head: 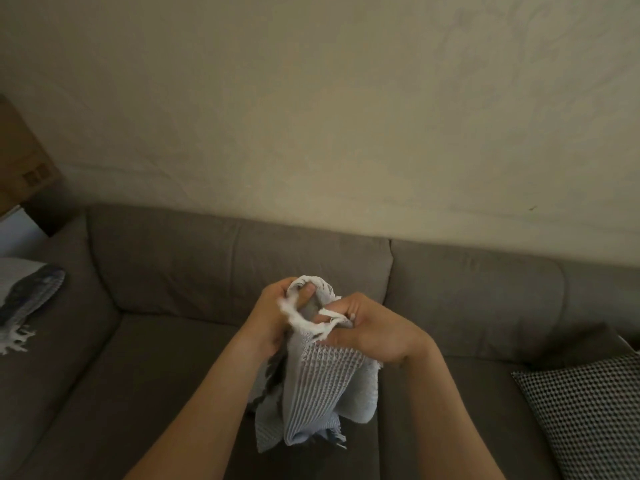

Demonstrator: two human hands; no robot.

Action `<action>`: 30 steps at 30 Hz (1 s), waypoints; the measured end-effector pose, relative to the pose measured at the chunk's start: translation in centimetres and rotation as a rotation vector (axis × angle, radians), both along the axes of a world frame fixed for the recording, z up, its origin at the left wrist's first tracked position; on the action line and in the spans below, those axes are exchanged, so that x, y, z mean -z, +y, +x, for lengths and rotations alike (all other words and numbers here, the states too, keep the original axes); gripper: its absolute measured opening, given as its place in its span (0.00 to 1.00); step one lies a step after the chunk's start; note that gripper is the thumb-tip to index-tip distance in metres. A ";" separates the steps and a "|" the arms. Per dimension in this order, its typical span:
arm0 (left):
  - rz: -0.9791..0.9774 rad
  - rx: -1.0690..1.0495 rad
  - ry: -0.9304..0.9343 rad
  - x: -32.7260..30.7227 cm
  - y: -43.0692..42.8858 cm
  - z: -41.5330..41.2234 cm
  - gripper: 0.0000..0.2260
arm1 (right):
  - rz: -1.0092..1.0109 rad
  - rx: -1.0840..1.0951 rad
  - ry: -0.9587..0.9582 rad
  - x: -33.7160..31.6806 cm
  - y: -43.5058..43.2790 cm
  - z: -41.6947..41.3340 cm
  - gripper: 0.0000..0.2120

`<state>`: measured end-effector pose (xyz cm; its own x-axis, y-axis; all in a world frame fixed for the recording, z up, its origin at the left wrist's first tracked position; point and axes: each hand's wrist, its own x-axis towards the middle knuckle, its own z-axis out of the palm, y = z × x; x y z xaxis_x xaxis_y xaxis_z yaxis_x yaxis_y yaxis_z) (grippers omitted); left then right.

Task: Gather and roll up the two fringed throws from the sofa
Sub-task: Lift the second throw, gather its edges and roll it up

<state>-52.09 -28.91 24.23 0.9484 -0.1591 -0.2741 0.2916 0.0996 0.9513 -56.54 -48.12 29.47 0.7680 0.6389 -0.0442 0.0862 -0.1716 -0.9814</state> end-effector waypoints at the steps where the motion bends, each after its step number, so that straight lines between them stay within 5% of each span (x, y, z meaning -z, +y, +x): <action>1: 0.013 0.018 0.002 -0.1 0.0 0.1 0.08 | 0.053 0.021 -0.014 0.2 0.3 0.1 0.08; 3: 0.021 0.080 0.031 -0.4 -0.2 0.1 0.16 | 0.109 0.199 -0.093 0.7 0.8 0.5 0.09; 7: -0.241 0.131 0.072 -0.6 -0.5 -1.4 0.12 | -0.013 0.612 -0.108 2.7 1.5 1.3 0.03; 13: -0.318 0.035 0.078 -0.2 -1.1 -1.6 0.12 | -0.150 0.872 -0.227 3.9 2.7 1.3 0.11; 24: -0.147 0.157 -0.100 -1.1 0.6 -1.4 0.15 | -0.325 0.969 -0.277 3.9 2.3 1.5 0.21; 30: 0.137 -0.030 -0.281 -2.4 0.8 -0.3 0.16 | -0.323 0.635 -0.232 5.0 2.2 1.7 0.24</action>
